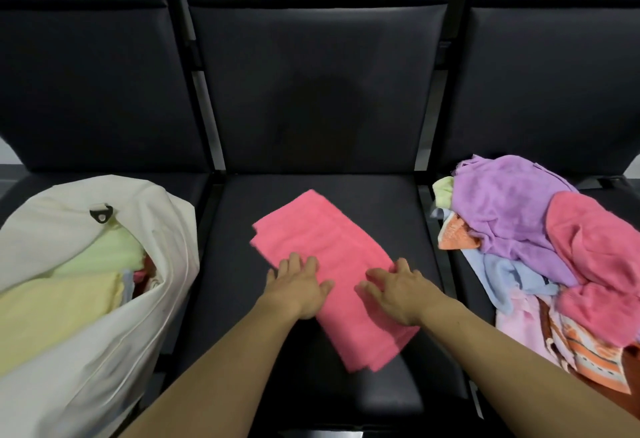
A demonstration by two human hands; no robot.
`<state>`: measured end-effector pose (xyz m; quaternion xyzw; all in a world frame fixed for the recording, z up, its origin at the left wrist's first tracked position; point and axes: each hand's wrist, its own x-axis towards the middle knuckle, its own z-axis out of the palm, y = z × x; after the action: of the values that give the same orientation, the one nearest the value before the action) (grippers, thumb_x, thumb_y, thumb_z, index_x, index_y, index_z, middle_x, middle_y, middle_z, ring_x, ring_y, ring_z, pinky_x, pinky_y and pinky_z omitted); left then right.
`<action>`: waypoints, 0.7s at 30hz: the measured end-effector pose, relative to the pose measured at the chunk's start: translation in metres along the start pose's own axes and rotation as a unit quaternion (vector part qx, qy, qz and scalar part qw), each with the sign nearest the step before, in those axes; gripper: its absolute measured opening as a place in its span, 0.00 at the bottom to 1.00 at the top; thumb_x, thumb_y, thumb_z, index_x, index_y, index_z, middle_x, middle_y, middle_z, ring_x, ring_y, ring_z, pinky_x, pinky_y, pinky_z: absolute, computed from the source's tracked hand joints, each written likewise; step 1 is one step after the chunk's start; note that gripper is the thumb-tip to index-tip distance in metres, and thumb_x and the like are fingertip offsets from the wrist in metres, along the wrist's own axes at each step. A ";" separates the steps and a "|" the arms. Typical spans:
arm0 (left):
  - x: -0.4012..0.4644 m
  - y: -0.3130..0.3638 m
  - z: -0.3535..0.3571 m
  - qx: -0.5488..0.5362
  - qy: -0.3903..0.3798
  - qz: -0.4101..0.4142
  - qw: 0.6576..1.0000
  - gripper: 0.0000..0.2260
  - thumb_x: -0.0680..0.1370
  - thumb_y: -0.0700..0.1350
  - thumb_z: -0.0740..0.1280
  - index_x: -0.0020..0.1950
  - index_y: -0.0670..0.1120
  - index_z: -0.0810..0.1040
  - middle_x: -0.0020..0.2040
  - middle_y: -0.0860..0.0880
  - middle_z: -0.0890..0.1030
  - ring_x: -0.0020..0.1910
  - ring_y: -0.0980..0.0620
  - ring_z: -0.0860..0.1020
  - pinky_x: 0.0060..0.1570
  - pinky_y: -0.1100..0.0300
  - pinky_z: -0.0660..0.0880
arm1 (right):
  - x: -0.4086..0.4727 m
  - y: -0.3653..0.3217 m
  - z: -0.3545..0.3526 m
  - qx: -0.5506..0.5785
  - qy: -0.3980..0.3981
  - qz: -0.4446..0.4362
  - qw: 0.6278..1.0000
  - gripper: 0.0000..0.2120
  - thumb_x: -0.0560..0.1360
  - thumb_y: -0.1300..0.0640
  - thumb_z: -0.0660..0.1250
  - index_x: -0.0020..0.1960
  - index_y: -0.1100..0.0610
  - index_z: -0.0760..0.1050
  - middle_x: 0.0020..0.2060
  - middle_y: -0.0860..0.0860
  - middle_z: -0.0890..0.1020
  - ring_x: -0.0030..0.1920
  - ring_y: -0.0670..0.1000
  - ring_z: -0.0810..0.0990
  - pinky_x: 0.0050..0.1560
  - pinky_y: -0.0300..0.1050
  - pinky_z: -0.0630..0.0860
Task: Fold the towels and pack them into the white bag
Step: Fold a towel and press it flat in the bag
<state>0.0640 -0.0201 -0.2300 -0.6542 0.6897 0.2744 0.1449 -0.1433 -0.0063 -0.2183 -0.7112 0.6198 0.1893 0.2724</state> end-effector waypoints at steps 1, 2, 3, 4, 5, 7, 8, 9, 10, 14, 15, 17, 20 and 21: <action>0.001 0.000 0.000 -0.003 0.008 0.003 1.000 0.28 0.84 0.62 0.53 0.80 0.50 0.57 0.80 0.44 0.55 0.80 0.41 0.53 0.78 0.39 0.51 | -0.004 -0.003 -0.002 0.007 -0.022 -0.027 0.999 0.49 0.69 0.21 0.29 0.73 0.47 0.66 0.69 0.57 0.70 0.64 0.64 0.70 0.68 0.60 0.68; 0.002 0.000 0.001 -0.012 0.011 0.013 1.000 0.28 0.84 0.61 0.52 0.82 0.50 0.55 0.82 0.46 0.51 0.81 0.42 0.49 0.79 0.39 0.47 | -0.007 -0.005 -0.003 0.010 -0.047 -0.044 0.998 0.48 0.71 0.23 0.29 0.73 0.49 0.67 0.71 0.56 0.71 0.65 0.64 0.70 0.69 0.59 0.68; 0.004 -0.002 0.001 -0.024 0.012 0.027 0.999 0.28 0.85 0.59 0.52 0.82 0.50 0.54 0.84 0.48 0.48 0.82 0.44 0.46 0.79 0.40 0.45 | -0.009 -0.008 -0.003 0.033 -0.057 -0.045 0.997 0.40 0.78 0.28 0.36 0.74 0.51 0.67 0.72 0.55 0.71 0.68 0.64 0.71 0.70 0.56 0.67; 0.006 -0.004 0.001 -0.038 0.010 0.041 0.998 0.27 0.85 0.58 0.52 0.82 0.50 0.54 0.84 0.50 0.47 0.82 0.45 0.45 0.80 0.42 0.45 | -0.011 -0.009 -0.005 0.065 -0.059 -0.038 0.995 0.31 0.83 0.35 0.44 0.74 0.53 0.68 0.72 0.55 0.72 0.69 0.62 0.71 0.70 0.54 0.67; 0.008 -0.007 0.000 -0.057 0.010 0.054 0.997 0.26 0.86 0.56 0.53 0.82 0.50 0.56 0.84 0.50 0.46 0.82 0.46 0.45 0.80 0.44 0.45 | -0.009 -0.007 -0.004 0.097 -0.048 -0.036 0.993 0.26 0.84 0.38 0.50 0.73 0.53 0.69 0.71 0.55 0.74 0.68 0.60 0.73 0.69 0.51 0.68; 0.010 -0.013 -0.003 -0.121 0.031 0.065 0.990 0.23 0.86 0.53 0.56 0.80 0.49 0.61 0.84 0.48 0.50 0.82 0.46 0.49 0.80 0.50 0.48 | -0.003 -0.002 -0.003 0.161 -0.020 -0.012 0.987 0.23 0.82 0.39 0.56 0.67 0.53 0.75 0.60 0.55 0.81 0.58 0.57 0.79 0.61 0.47 0.74; 0.010 -0.014 -0.004 -0.162 0.058 0.048 0.984 0.22 0.85 0.52 0.58 0.78 0.48 0.64 0.82 0.46 0.55 0.81 0.45 0.54 0.79 0.52 0.52 | 0.001 0.000 -0.003 0.204 0.012 0.009 0.979 0.21 0.81 0.40 0.59 0.63 0.53 0.77 0.54 0.54 0.83 0.51 0.56 0.80 0.55 0.46 0.76; 0.010 -0.015 -0.006 -0.205 0.092 0.014 0.974 0.21 0.85 0.52 0.61 0.76 0.47 0.66 0.79 0.44 0.60 0.78 0.43 0.60 0.77 0.51 0.58 | 0.005 0.002 -0.004 0.249 0.063 0.038 0.966 0.18 0.80 0.41 0.62 0.58 0.54 0.78 0.50 0.53 0.84 0.48 0.55 0.80 0.50 0.46 0.76; 0.011 -0.015 -0.007 -0.251 0.121 -0.036 0.960 0.22 0.83 0.52 0.64 0.74 0.45 0.67 0.75 0.43 0.64 0.74 0.41 0.66 0.74 0.50 0.63 | 0.011 0.006 -0.003 0.282 0.115 0.071 0.950 0.15 0.79 0.43 0.64 0.53 0.54 0.77 0.46 0.52 0.83 0.46 0.55 0.80 0.47 0.46 0.75; 0.015 -0.005 -0.002 -0.348 0.110 -0.187 0.912 0.32 0.78 0.57 0.71 0.71 0.36 0.68 0.68 0.39 0.74 0.65 0.38 0.76 0.64 0.49 0.74 | 0.030 0.008 0.002 0.424 0.191 0.153 0.872 0.18 0.75 0.50 0.70 0.32 0.55 0.68 0.27 0.50 0.72 0.30 0.53 0.71 0.35 0.45 0.68; 0.016 -0.002 0.001 -0.353 0.101 -0.192 0.910 0.29 0.77 0.57 0.71 0.66 0.36 0.72 0.64 0.40 0.78 0.62 0.39 0.78 0.62 0.50 0.76 | 0.034 0.006 0.003 0.464 0.177 0.167 0.852 0.21 0.75 0.51 0.72 0.29 0.55 0.67 0.25 0.52 0.70 0.27 0.53 0.69 0.33 0.45 0.66; 0.017 0.002 0.005 -0.407 0.098 -0.190 0.888 0.20 0.78 0.56 0.72 0.53 0.40 0.74 0.55 0.45 0.80 0.58 0.40 0.80 0.56 0.53 0.77 | 0.038 0.002 0.002 0.516 0.146 0.193 0.822 0.19 0.73 0.50 0.76 0.32 0.58 0.70 0.27 0.53 0.72 0.26 0.52 0.69 0.31 0.43 0.67; 0.017 0.005 0.004 -0.498 0.071 -0.179 0.846 0.16 0.78 0.53 0.72 0.54 0.42 0.76 0.55 0.43 0.82 0.55 0.41 0.81 0.55 0.53 0.77 | 0.039 -0.002 0.000 0.548 0.100 0.193 0.808 0.18 0.72 0.50 0.78 0.38 0.58 0.71 0.32 0.53 0.76 0.30 0.52 0.73 0.31 0.42 0.70; 0.016 0.004 0.003 -0.515 0.058 -0.174 0.837 0.15 0.78 0.52 0.72 0.55 0.41 0.77 0.54 0.43 0.82 0.53 0.42 0.81 0.54 0.53 0.77 | 0.040 -0.001 -0.001 0.547 0.098 0.188 0.810 0.17 0.72 0.51 0.77 0.38 0.58 0.71 0.32 0.53 0.76 0.30 0.51 0.73 0.32 0.43 0.71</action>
<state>0.0579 -0.0316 -0.2401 -0.7584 0.3309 0.5217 -0.2076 -0.1357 -0.0375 -0.2418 -0.3295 0.7658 -0.2042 0.5132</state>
